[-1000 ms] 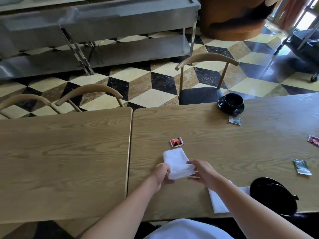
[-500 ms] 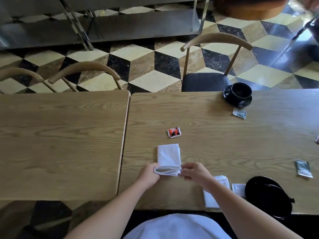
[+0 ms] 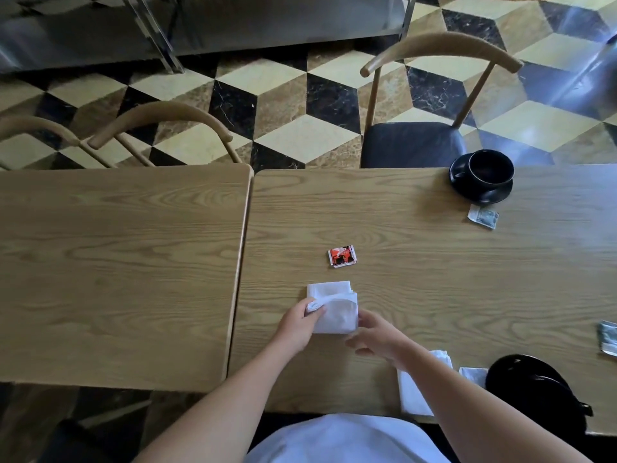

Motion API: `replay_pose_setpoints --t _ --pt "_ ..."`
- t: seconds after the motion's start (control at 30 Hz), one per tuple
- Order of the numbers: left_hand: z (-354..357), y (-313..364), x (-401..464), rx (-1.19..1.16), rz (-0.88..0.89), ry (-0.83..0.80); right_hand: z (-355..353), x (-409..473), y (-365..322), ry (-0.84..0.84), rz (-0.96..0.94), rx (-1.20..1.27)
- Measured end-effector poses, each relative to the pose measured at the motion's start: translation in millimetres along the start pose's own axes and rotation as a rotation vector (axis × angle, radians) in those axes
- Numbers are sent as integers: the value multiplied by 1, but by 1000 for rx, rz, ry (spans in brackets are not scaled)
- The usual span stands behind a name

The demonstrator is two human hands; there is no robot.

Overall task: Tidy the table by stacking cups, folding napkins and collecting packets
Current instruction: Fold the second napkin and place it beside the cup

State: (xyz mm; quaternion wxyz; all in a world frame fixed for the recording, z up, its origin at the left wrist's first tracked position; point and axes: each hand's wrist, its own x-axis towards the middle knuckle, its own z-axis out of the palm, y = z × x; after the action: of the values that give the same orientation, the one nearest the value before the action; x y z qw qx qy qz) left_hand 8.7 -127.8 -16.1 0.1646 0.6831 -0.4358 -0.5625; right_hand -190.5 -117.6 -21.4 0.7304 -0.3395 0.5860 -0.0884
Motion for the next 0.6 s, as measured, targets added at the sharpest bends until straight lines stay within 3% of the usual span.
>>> replay_pose_setpoints --t 0.27,0.4,0.6 --pt "1 -2 23 57 -118 21 5 32 -4 242 32 -276" --pt "-1 -4 35 92 -170 -36 2 43 -5 283 99 -321" --pt "0 -9 50 239 -198 93 1 51 -10 311 122 -372"
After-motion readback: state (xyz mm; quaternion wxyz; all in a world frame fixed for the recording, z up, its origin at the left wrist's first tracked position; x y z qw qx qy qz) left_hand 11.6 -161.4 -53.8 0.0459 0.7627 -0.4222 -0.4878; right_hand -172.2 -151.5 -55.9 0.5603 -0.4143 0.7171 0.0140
